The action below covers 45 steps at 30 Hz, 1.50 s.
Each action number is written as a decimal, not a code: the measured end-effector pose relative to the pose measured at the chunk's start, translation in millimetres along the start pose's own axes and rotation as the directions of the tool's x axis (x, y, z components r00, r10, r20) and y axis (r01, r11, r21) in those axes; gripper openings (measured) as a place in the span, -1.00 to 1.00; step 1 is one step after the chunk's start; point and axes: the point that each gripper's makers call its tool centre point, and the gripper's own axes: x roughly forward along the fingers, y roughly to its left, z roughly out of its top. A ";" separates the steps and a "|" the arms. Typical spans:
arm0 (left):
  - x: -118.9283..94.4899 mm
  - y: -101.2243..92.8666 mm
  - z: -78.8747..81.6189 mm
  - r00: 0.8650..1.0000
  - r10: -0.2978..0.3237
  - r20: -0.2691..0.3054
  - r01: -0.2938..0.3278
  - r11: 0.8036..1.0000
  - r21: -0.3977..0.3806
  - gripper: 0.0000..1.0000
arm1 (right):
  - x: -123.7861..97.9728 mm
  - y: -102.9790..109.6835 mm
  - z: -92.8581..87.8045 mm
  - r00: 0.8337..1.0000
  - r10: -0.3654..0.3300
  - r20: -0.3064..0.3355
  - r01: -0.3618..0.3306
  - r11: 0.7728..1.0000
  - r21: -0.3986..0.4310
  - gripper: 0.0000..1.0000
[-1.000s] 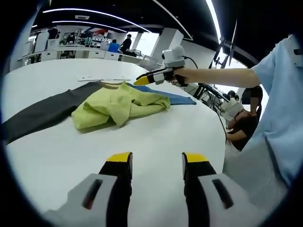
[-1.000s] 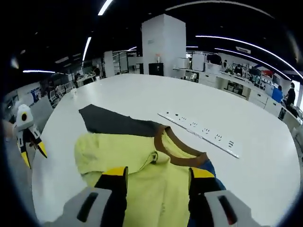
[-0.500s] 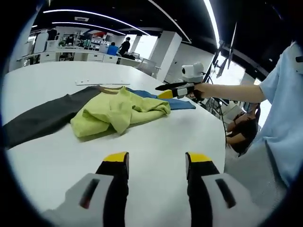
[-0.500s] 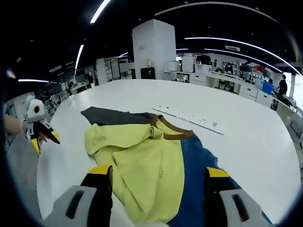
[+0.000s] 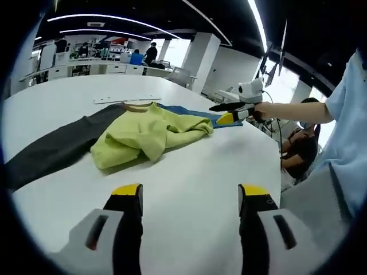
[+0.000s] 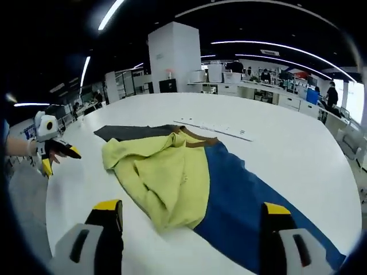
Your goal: Fold the garment on the visible template until the final outline fits inside the template.
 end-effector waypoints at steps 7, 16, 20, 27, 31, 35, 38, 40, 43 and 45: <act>0.6 7.4 -1.6 1.000 0.026 -0.018 -0.026 1.000 -0.017 0.65 | -9.1 -4.4 -17.8 1.000 -0.024 -0.018 0.025 0.999 0.025 1.00; 4.5 11.3 1.7 0.999 0.033 -0.014 -0.034 0.999 -0.015 0.59 | -12.0 -3.9 -21.1 0.999 -0.032 -0.020 0.032 0.999 0.027 0.97; 11.1 11.8 3.3 0.999 0.040 -0.004 -0.040 0.999 -0.007 0.47 | -11.1 -0.4 -18.2 1.000 -0.026 -0.017 0.026 1.000 0.003 0.88; 24.0 18.3 12.3 0.998 0.053 0.038 -0.052 0.998 -0.026 0.20 | -10.2 12.6 -2.9 1.000 -0.009 0.012 0.010 0.998 -0.062 0.60; 33.1 22.5 17.7 0.996 0.057 0.065 -0.055 0.998 -0.044 0.11 | -5.6 24.5 11.4 0.999 -0.006 0.047 0.014 0.982 -0.190 0.37; 43.5 30.7 17.9 0.994 0.073 0.076 -0.069 0.996 -0.051 -0.06 | 4.6 43.8 16.8 0.998 0.025 0.057 -0.013 0.980 -0.200 0.16; 52.3 33.4 15.4 0.996 0.058 0.063 -0.053 0.996 -0.072 -0.08 | 12.2 51.6 22.0 0.997 0.038 0.071 -0.023 0.978 -0.208 0.03; 55.2 37.5 14.7 0.996 0.063 0.058 -0.059 0.996 -0.072 -0.13 | 19.5 57.5 25.8 0.996 0.045 0.073 -0.029 0.976 -0.218 -0.10; 60.2 45.8 16.0 0.995 0.081 0.061 -0.074 0.992 -0.098 -0.19 | 33.8 68.0 30.6 0.995 0.070 0.074 -0.051 0.969 -0.240 -0.19; 63.9 49.8 15.8 0.994 0.092 0.059 -0.084 0.990 -0.112 -0.21 | 44.4 74.6 28.6 0.995 0.092 0.045 -0.078 0.963 -0.257 -0.21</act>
